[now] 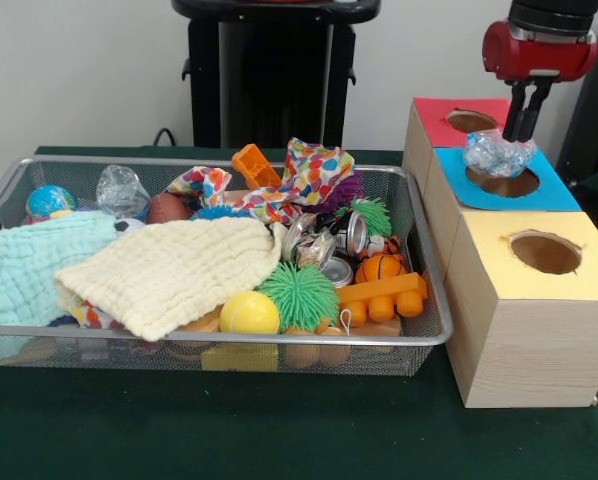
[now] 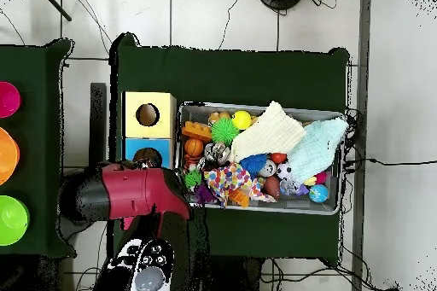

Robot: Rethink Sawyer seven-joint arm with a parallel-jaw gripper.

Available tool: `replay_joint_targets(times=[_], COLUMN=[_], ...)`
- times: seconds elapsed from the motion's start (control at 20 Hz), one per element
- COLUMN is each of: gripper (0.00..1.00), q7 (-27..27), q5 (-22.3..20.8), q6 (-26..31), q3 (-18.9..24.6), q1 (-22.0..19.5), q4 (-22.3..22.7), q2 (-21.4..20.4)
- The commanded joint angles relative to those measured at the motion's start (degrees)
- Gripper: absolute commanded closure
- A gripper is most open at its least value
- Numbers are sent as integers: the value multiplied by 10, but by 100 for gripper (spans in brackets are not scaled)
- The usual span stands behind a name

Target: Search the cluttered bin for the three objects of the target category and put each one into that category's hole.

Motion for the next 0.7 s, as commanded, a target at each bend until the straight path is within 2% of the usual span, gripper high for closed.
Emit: replay_joint_targets(times=[0.05,0.5,0.7], gripper=[100,100,100], q7=[163,142,127], q5=[29,35,31], q6=[-11,11,9], q3=[1,-2,3], q1=[1,-3,-15], q4=[35,58,61], q2=[25,-10,-12])
